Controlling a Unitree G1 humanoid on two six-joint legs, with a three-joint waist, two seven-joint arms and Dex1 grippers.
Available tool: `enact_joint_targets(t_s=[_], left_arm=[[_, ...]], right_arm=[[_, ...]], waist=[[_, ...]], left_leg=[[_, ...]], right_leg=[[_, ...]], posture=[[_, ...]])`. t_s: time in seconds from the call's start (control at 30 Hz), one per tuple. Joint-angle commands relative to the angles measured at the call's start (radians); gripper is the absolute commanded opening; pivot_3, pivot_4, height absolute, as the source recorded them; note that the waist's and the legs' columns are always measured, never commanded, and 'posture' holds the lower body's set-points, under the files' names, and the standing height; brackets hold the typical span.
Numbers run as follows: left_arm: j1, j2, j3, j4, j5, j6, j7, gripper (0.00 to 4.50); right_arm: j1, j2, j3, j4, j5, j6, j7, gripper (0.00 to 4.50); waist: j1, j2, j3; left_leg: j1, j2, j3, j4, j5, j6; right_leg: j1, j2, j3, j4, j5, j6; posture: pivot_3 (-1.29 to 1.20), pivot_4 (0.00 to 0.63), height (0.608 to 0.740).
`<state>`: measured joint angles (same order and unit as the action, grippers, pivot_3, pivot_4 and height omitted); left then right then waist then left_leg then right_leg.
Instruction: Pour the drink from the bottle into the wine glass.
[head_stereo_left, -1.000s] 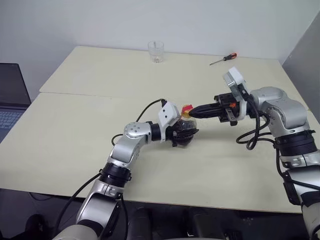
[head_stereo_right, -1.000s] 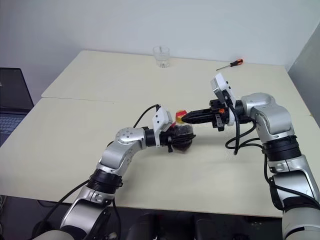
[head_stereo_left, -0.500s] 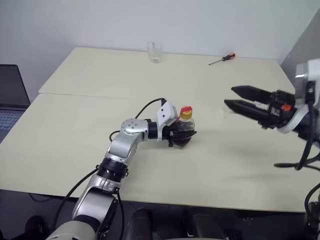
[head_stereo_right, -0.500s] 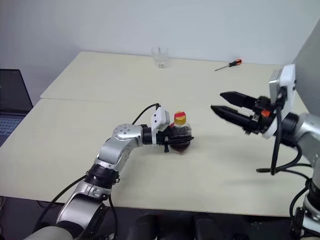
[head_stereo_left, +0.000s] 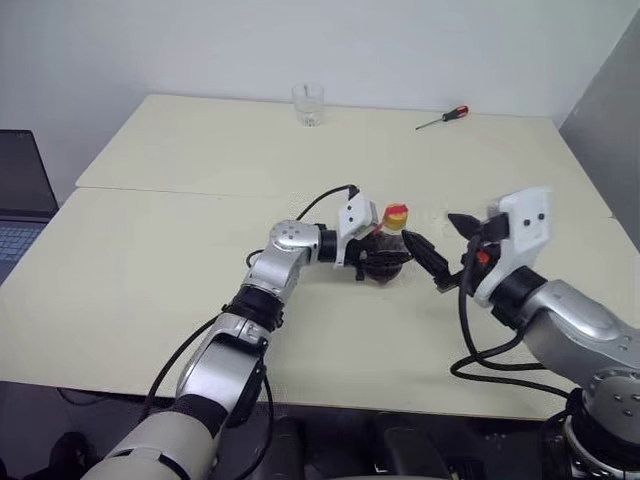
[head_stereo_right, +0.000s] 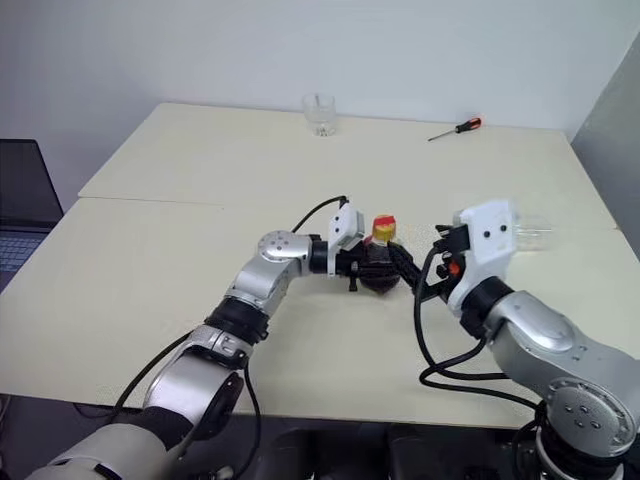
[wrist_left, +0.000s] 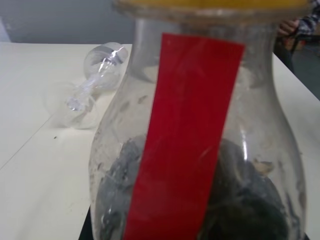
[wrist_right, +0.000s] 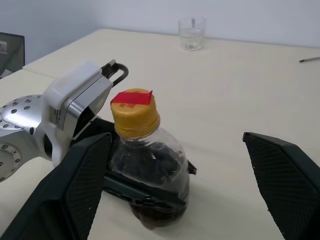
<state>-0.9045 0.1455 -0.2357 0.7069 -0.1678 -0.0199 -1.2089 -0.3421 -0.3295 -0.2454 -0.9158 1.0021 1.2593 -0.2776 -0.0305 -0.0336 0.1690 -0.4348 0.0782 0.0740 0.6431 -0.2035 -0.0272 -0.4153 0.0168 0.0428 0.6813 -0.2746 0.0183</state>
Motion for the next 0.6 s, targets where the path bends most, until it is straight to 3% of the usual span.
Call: enact_joint_targets(t_s=[0.03,0.6], left_arm=[[-0.047,-0.019,0.006,0.022,0.007,-0.05,-0.023,1.42],[-0.077,-0.035,0.02,0.092,0.049,-0.1,-0.043,1.42]], right_arm=[[-0.019,0.057,0.01,-0.061,0.009,-0.03,-0.101,4.5],[-0.038,0.162,0.121,0.0,-0.069,-0.074,-0.211,4.5]], waist=[[0.0,0.0,0.0],[-0.001,0.0,0.0]], left_leg=[[0.0,0.0,0.0,0.0,0.0,0.0],[-0.001,0.0,-0.004,0.0,0.0,0.0]], right_leg=[[0.0,0.0,0.0,0.0,0.0,0.0],[0.0,0.0,-0.001,0.0,0.0,0.0]], posture=[[0.0,0.15,0.74],[0.0,0.15,0.74]])
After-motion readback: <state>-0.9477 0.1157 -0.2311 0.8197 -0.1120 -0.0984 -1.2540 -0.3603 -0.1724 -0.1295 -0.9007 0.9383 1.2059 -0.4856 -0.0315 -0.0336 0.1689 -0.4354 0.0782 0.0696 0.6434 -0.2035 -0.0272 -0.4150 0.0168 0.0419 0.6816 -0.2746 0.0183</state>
